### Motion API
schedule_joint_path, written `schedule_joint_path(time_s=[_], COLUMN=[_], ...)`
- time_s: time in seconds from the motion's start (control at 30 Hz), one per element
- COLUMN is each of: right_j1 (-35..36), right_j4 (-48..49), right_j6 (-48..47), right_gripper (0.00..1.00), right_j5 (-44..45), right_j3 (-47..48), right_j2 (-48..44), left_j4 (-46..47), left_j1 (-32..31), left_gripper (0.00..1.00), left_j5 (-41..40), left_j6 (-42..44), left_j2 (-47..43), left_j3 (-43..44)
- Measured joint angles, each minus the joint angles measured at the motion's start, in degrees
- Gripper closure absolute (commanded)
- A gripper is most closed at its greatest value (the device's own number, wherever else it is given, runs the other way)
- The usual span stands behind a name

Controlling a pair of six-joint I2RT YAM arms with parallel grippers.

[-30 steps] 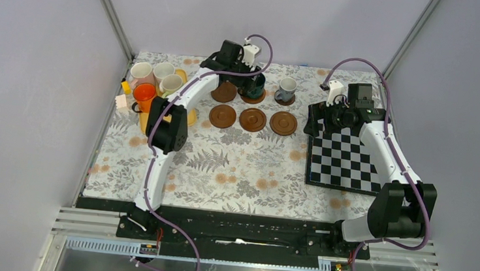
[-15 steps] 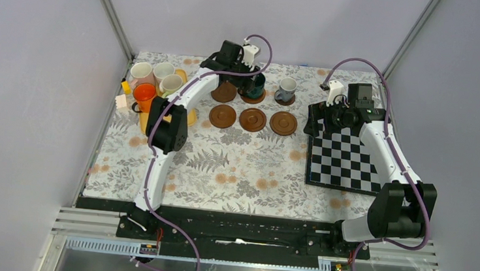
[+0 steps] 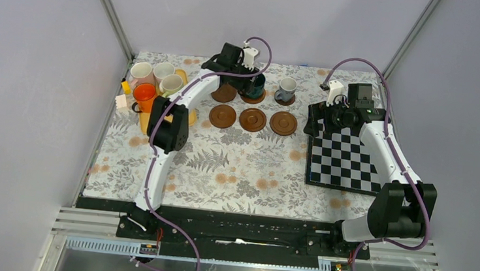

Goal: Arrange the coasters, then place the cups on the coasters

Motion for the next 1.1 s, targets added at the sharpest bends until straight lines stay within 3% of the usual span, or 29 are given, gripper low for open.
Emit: schedule_joint_path(time_s=[0.43,0.53,0.7,0.9,1.0,1.1], right_j1=[0.00,0.00,0.00,0.00,0.00,0.00], right_j4=[0.02,0.02,0.02,0.02,0.02,0.02], right_j6=[0.00,0.00,0.00,-0.02,-0.02,-0.02], right_gripper=[0.00,0.00,0.00,0.00,0.01,0.00], right_j5=[0.00,-0.02,-0.02,-0.02,-0.02,-0.02], right_j3=[0.00,0.00,0.00,0.00,0.00,0.00], right_j2=[0.00,0.00,0.00,0.00,0.00,0.00], left_j4=[-0.42,-0.50,-0.68,-0.79,-0.81,-1.44], left_j1=[0.00,0.00,0.00,-0.04,-0.02,0.04], left_gripper=[0.56,0.57,0.46,0.21,0.02,0.01], left_j5=[1.16,1.53,1.84,1.03,0.24,-0.42], left_j6=[-1.22,-1.46,-1.51,-1.42,-1.14,-0.83], left_j2=[0.83,0.83,0.83,0.83,0.42,-2.67], left_j3=[-0.09,-0.09,-0.09,-0.09,-0.46,-3.26])
